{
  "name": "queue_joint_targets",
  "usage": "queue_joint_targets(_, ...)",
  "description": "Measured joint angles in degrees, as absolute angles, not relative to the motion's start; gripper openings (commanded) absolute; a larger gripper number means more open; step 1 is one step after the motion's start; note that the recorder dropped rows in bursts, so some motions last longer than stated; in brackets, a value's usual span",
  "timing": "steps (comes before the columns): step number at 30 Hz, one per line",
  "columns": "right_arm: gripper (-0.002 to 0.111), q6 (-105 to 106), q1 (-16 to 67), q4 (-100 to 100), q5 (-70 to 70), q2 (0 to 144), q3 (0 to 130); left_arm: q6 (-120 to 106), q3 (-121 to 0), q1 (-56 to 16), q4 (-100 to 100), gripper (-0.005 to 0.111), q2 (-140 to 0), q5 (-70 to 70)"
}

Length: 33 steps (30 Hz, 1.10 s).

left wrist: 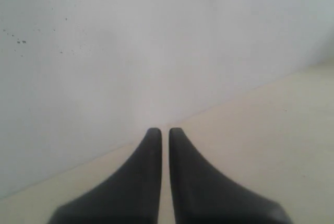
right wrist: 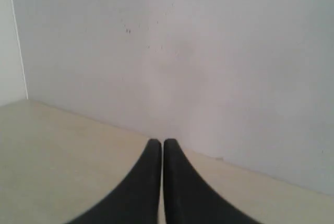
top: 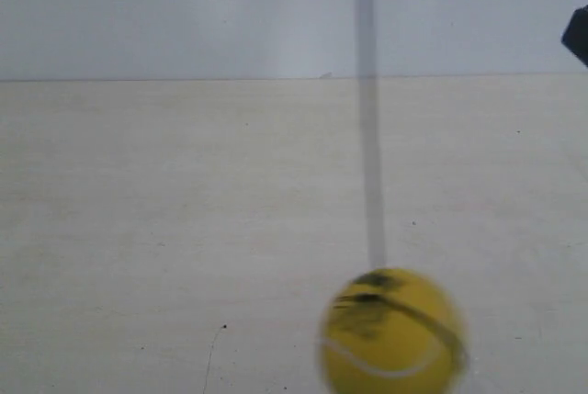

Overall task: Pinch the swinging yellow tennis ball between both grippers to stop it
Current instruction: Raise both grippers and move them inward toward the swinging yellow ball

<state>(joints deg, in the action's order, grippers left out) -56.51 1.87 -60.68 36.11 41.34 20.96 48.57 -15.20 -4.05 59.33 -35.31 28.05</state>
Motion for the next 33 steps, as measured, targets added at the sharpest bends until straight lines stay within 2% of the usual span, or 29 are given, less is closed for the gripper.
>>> queue_joint_targets(8, 0.0, -62.1, 1.87, -71.17, 36.24, 45.24, 22.14, 55.61, -15.22, -4.05, 70.82, 0.005, -39.75, 32.09)
queue_joint_targets(25, 0.0, -64.06, 1.87, -73.32, 40.63, 45.62, 19.34, 56.73, -15.22, -4.05, 73.24, 0.005, -44.58, 35.08)
queue_joint_targets(33, 0.0, -63.66, 1.87, -75.11, 46.94, 54.35, 19.34, 59.06, -15.22, -4.05, 78.19, 0.005, -46.7, 39.83)
